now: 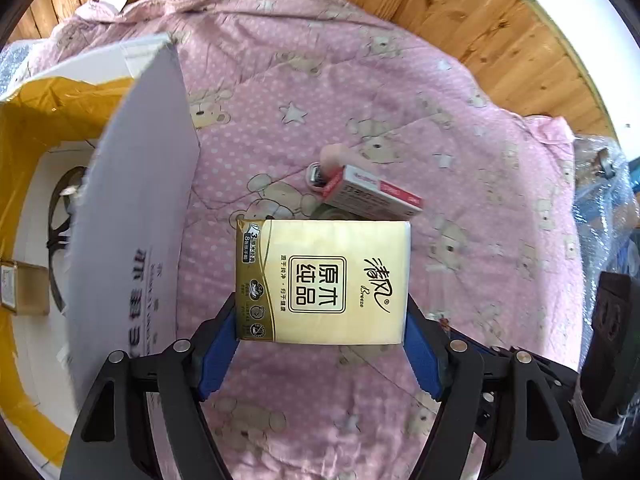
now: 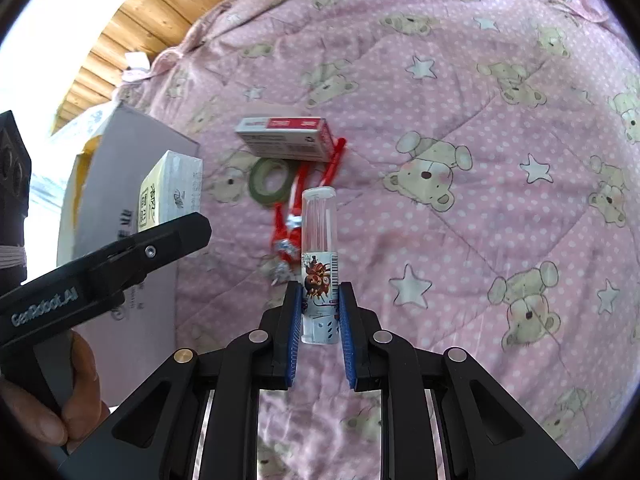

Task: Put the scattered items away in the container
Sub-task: 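Carry the tissue pack and tube over the white box with both tools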

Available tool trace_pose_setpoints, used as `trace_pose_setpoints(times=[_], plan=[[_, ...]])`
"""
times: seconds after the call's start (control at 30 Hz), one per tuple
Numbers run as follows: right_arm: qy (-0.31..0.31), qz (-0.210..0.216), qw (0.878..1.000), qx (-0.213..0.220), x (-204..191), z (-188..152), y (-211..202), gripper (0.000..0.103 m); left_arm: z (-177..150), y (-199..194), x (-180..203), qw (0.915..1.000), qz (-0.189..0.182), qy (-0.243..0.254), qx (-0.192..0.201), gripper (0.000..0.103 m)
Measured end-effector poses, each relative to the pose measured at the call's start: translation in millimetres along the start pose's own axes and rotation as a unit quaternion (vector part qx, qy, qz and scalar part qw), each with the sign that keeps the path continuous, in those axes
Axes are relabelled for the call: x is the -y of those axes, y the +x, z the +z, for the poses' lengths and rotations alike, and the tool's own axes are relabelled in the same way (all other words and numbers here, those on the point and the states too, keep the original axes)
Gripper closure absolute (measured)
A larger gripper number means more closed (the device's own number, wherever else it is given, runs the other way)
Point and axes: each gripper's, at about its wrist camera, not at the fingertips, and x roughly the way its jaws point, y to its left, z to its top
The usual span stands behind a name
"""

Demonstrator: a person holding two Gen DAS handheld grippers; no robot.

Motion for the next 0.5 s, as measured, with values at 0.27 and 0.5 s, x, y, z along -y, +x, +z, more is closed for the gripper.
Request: trace_pose_setpoints(times=[0.27,0.5], plan=[[-0.014,0.005,1.0,0.014,-19.2,-16.0,-26.8,0.084,-12.8,-37.6,6.1,0.9995,-0.018,0.002,0.028,0.028],[-0.034,0.009,0.999,0.028,-38.7,-27.4,-49.3,0.084,-24.7,-67.8,8.2,0.9984,-0.023,0.004,0.052,0.028]])
